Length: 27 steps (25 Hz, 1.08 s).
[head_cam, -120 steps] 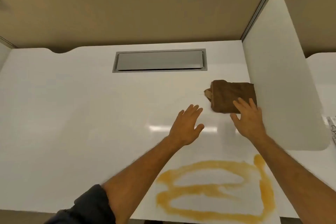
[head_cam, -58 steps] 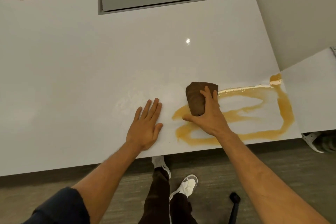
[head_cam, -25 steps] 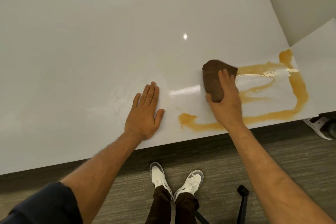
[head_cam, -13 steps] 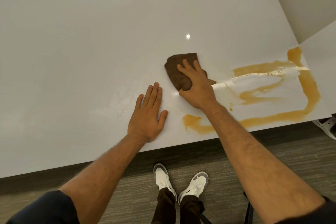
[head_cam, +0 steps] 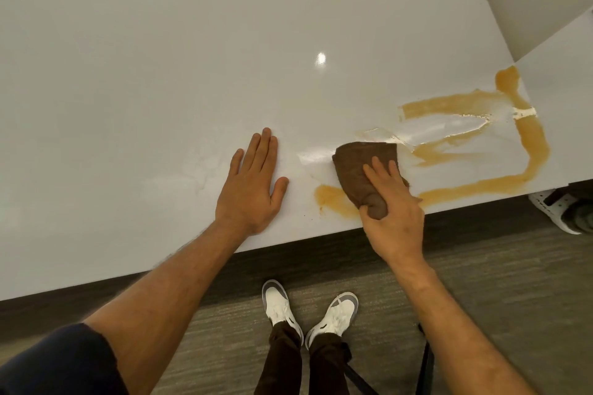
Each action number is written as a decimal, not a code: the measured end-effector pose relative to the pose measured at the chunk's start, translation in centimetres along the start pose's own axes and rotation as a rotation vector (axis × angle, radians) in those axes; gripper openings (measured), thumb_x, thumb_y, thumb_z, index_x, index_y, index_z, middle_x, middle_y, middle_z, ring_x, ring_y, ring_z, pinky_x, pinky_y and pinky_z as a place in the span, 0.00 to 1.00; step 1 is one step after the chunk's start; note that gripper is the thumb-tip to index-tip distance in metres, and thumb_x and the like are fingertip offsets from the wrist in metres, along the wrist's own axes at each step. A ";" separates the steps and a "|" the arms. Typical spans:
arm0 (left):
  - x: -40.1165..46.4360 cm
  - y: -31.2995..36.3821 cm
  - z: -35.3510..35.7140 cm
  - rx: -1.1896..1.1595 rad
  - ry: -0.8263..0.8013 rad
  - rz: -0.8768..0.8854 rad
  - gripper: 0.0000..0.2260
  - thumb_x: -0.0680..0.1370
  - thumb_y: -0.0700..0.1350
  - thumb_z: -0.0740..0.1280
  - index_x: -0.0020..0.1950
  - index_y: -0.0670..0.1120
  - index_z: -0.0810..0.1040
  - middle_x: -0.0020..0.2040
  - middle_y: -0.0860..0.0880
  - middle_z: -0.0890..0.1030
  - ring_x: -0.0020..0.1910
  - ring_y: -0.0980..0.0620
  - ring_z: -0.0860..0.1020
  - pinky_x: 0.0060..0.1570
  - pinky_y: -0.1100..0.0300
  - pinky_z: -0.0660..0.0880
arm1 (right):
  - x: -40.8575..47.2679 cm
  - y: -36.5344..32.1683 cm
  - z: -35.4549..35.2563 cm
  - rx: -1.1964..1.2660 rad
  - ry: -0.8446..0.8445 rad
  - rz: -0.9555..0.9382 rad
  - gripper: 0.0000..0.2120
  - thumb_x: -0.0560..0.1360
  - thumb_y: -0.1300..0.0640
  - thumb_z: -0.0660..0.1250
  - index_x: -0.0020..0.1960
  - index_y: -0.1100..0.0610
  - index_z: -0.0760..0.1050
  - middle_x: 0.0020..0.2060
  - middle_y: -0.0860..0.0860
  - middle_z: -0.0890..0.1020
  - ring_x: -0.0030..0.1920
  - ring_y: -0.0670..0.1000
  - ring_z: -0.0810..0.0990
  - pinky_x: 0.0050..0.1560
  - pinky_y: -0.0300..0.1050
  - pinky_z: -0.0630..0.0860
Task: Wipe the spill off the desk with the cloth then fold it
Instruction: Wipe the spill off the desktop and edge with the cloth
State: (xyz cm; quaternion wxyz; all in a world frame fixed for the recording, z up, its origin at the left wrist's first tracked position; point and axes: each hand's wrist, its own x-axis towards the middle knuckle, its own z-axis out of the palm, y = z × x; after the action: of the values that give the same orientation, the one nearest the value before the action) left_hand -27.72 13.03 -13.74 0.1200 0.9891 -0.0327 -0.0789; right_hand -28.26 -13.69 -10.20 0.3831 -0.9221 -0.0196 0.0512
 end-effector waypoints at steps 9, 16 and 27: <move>0.0 0.2 -0.2 -0.010 -0.014 0.001 0.33 0.85 0.59 0.48 0.85 0.46 0.42 0.85 0.48 0.43 0.84 0.50 0.42 0.82 0.48 0.44 | -0.9 -1.1 1.3 -0.262 -0.165 0.066 0.50 0.71 0.37 0.68 0.81 0.47 0.40 0.82 0.52 0.43 0.81 0.59 0.40 0.79 0.62 0.49; 0.0 0.1 0.1 -0.024 -0.010 -0.001 0.33 0.85 0.59 0.49 0.85 0.47 0.42 0.85 0.48 0.42 0.84 0.50 0.42 0.82 0.48 0.43 | 0.3 -2.3 3.8 -0.270 -0.052 0.013 0.39 0.72 0.57 0.68 0.80 0.51 0.55 0.80 0.54 0.59 0.79 0.62 0.57 0.75 0.64 0.61; -0.2 -0.1 -0.2 -0.025 -0.021 0.009 0.30 0.85 0.54 0.47 0.85 0.46 0.42 0.85 0.49 0.41 0.84 0.51 0.41 0.82 0.48 0.43 | -2.0 -4.2 -1.6 0.448 -0.350 0.138 0.31 0.67 0.61 0.66 0.62 0.31 0.75 0.52 0.38 0.85 0.50 0.39 0.83 0.51 0.36 0.78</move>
State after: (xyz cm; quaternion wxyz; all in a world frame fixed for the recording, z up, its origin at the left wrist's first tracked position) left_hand -27.83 13.19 -13.52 0.1321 0.9865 -0.0376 -0.0891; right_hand -30.09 -12.03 -5.97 0.5636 -0.7908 -0.0107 0.2385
